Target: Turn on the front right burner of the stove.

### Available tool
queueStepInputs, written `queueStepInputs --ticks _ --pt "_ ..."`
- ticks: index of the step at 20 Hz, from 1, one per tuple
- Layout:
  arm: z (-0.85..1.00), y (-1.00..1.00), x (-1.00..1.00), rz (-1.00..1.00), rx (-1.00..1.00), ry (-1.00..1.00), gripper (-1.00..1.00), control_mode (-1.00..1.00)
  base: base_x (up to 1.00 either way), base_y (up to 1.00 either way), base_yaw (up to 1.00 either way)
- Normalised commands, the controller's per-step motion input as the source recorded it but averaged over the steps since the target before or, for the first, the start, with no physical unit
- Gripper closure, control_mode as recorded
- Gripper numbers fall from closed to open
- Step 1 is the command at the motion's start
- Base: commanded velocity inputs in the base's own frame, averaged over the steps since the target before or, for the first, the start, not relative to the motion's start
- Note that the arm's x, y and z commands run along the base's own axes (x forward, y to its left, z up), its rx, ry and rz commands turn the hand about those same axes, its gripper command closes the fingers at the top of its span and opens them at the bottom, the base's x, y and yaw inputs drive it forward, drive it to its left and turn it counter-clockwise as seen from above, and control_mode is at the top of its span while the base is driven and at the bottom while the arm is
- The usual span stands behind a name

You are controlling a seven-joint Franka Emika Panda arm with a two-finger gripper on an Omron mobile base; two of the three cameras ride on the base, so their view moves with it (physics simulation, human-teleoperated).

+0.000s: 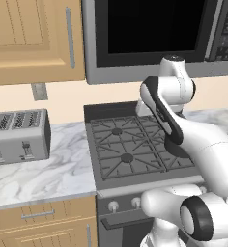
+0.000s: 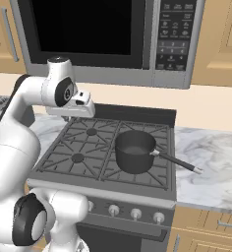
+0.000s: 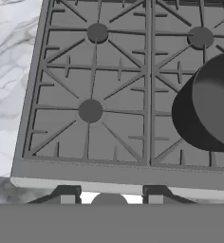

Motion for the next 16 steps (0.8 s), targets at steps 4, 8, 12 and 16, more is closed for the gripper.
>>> queueStepInputs --ticks 4,8,12,16 --pt "-0.03 -0.15 -0.21 -0.04 0.00 0.00 -1.00 -1.00 0.00 0.00 0.00" --pt "-0.21 -0.70 -0.65 -0.01 0.01 -0.11 -1.00 -1.00 0.00 0.00 0.00" --pt "-0.13 -0.93 -0.72 0.00 0.02 -0.12 -1.00 -1.00 0.00 0.00 0.00" --pt "-0.26 -1.00 -0.48 0.00 0.00 -0.08 -1.00 -1.00 0.00 0.00 0.00"
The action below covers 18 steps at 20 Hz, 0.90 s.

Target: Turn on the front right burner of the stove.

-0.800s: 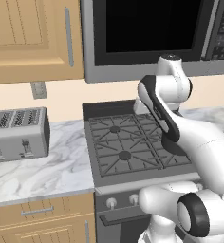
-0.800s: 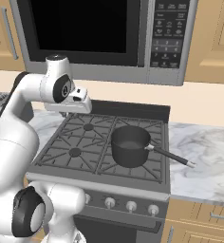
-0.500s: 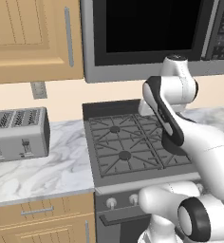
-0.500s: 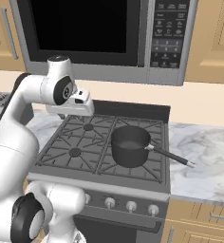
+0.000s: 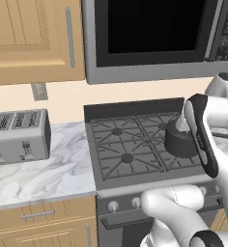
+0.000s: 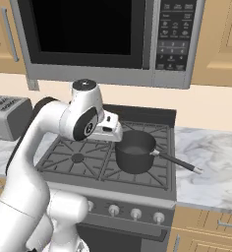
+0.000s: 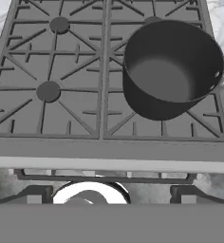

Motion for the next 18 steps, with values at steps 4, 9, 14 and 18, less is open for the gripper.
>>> queueStepInputs --ticks 4,9,14,18 --pt "-0.19 -1.00 -0.11 0.07 -0.01 -0.06 -1.00 -1.00 0.00 0.00 0.00" --pt "-0.35 -0.90 -0.30 0.13 0.00 -0.06 -1.00 -1.00 0.00 0.00 0.00" --pt "-0.41 -0.98 -0.24 0.12 0.00 -0.09 -1.00 -1.00 0.00 0.00 0.00" --pt "-0.57 -0.76 -0.04 0.09 0.00 -0.12 -1.00 -1.00 0.00 0.00 0.00"
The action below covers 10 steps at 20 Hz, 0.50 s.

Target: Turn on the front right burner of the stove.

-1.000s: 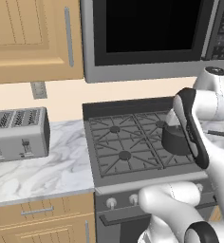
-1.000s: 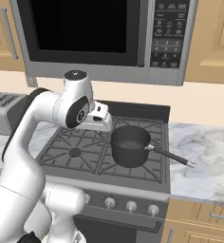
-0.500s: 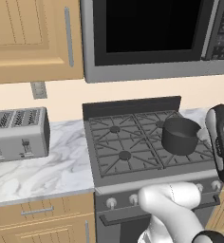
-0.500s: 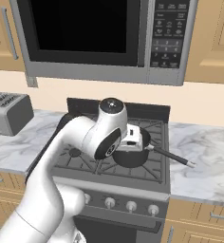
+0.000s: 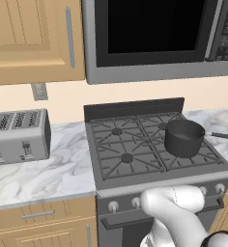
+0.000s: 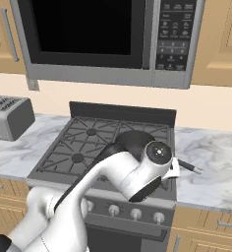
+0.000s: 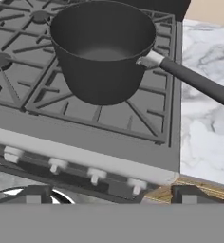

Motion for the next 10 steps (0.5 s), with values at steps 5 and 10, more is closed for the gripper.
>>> queueStepInputs --ticks 5,10 --pt "-0.99 -0.30 -0.21 0.05 0.03 -0.42 -1.00 -1.00 0.00 0.00 0.00" --pt "-0.81 0.00 -0.24 0.01 -0.02 -0.73 -1.00 -1.00 0.00 0.00 0.00"
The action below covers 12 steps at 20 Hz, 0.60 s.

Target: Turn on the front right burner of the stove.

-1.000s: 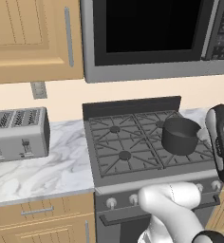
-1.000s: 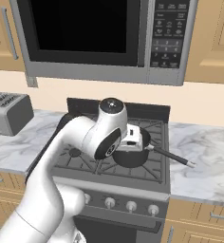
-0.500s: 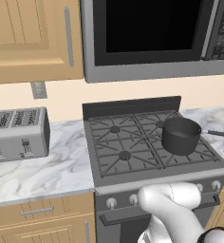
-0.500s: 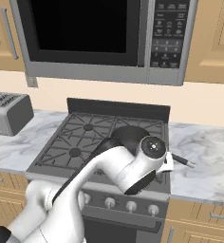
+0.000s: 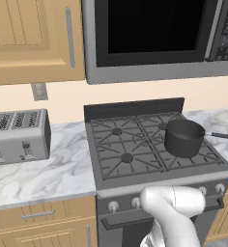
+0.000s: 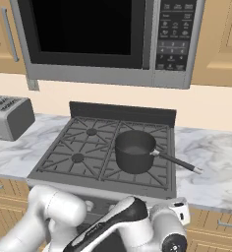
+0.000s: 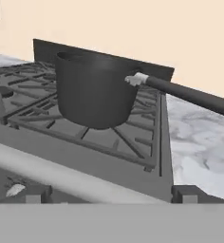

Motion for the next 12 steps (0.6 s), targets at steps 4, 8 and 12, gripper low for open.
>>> queueStepInputs --ticks 4,8,12 --pt "-0.68 0.00 -0.07 0.00 -0.03 -0.67 -1.00 -1.00 0.00 0.00 0.00" --pt "-0.36 -0.03 0.00 0.00 0.00 -0.23 -1.00 -1.00 0.00 0.00 0.00" --pt "-0.13 0.00 0.00 0.00 0.00 -0.04 -1.00 -1.00 0.00 0.00 0.00"
